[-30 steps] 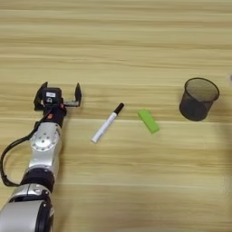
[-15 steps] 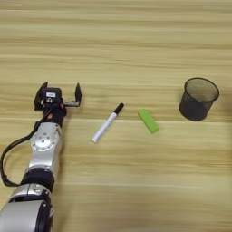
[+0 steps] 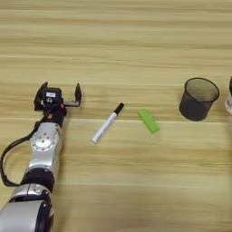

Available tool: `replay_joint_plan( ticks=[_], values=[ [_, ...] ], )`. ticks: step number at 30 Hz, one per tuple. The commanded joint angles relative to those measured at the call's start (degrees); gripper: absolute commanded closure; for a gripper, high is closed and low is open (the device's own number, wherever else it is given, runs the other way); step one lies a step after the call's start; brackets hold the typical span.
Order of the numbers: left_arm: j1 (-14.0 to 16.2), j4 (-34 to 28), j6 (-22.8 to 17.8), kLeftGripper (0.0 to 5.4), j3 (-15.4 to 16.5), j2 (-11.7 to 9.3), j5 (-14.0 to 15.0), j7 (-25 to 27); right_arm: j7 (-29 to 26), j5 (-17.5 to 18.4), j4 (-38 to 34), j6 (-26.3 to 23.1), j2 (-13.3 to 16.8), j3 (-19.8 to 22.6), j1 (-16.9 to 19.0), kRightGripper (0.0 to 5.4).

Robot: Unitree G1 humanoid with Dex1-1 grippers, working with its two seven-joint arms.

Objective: Move the objects on the table

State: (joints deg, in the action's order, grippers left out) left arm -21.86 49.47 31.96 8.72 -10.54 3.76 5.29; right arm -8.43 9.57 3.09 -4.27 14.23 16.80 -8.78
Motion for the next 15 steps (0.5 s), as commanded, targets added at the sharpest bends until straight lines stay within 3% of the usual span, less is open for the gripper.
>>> replay_joint_plan(
  ticks=[1, 15],
  values=[
    [-0.36, -0.13, 0.16, 0.0, -0.06, -0.25, -0.57, -0.31, -0.32, -0.18, 2.3, 2.56, 0.14, -0.84, -2.66, 2.24],
    [-0.23, -0.31, 0.29, 0.0, 0.01, -0.27, -0.5, -0.31, -0.42, -0.83, 9.85, 6.13, 0.58, -1.55, -3.99, 2.24]
  ],
)
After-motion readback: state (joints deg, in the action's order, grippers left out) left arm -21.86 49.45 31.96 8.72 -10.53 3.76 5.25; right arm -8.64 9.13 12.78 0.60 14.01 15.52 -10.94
